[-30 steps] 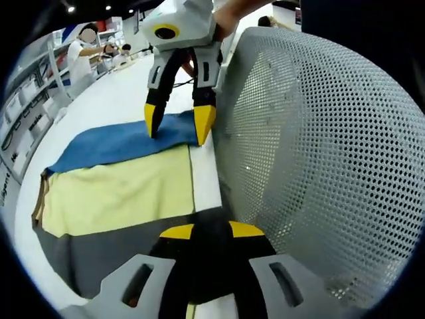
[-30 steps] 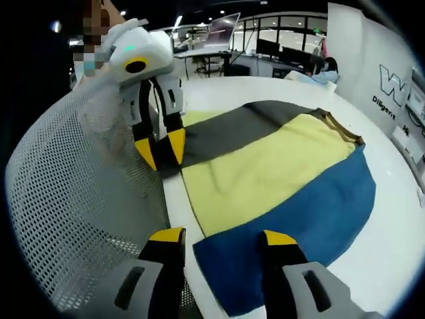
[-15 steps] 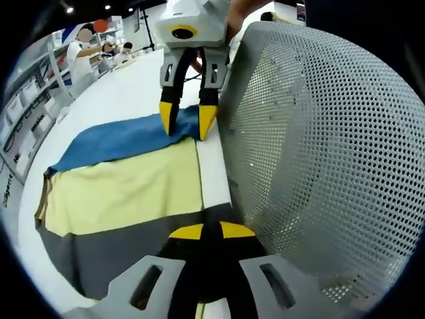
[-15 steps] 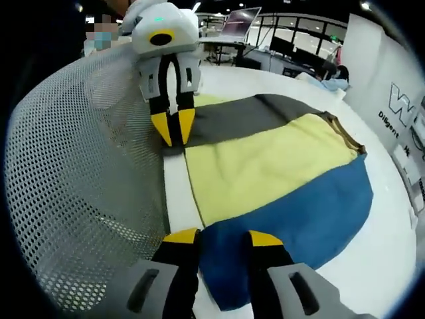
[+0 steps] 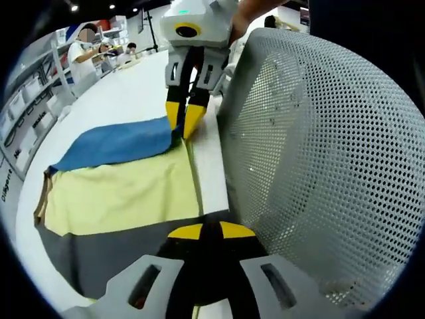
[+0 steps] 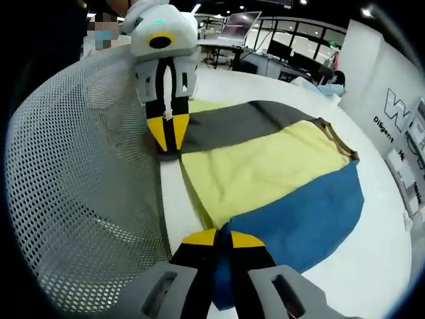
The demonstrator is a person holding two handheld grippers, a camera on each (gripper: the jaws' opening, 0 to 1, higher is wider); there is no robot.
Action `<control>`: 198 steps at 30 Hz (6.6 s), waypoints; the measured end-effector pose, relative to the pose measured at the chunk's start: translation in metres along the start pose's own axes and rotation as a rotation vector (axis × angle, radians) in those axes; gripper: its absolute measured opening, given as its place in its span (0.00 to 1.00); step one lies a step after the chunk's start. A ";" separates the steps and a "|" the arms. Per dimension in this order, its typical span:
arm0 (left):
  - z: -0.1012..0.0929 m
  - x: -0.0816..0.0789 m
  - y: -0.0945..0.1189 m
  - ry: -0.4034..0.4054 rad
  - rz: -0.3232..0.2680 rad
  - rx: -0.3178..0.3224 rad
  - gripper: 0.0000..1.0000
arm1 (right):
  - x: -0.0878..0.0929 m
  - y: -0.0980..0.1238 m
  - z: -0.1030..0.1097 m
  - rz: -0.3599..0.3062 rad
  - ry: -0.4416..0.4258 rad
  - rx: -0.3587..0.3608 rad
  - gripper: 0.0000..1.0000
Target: Fold the garment on the visible template until the final outline fits inside the template.
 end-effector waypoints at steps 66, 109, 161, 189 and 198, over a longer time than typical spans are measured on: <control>0.118 0.056 0.125 0.434 -0.075 -0.470 0.01 | -0.006 0.069 -0.138 -0.035 -0.205 0.286 0.00; 0.164 0.121 0.210 0.588 -0.009 -0.777 0.01 | 0.014 0.113 -0.215 0.022 -0.327 0.445 0.00; 0.183 0.181 0.314 0.712 0.094 -1.068 0.01 | 0.070 0.205 -0.273 0.019 -0.633 0.709 0.00; 0.176 0.234 0.316 0.886 0.160 -1.090 0.01 | 0.126 0.193 -0.261 0.142 -0.747 0.717 0.00; 0.172 0.237 0.311 0.878 0.189 -1.069 0.01 | 0.128 0.182 -0.253 0.167 -0.737 0.695 0.00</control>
Point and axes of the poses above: the point that each gripper's makers call its tool centre point, and the gripper's own axes: y roughly backward along the fingers, z roughly to its left, x roughly out of its underside, the point moved 5 cm from there along y, roughly backward along the fingers, and after that the axes turned 1 degree about x, right-handed, at the moved point
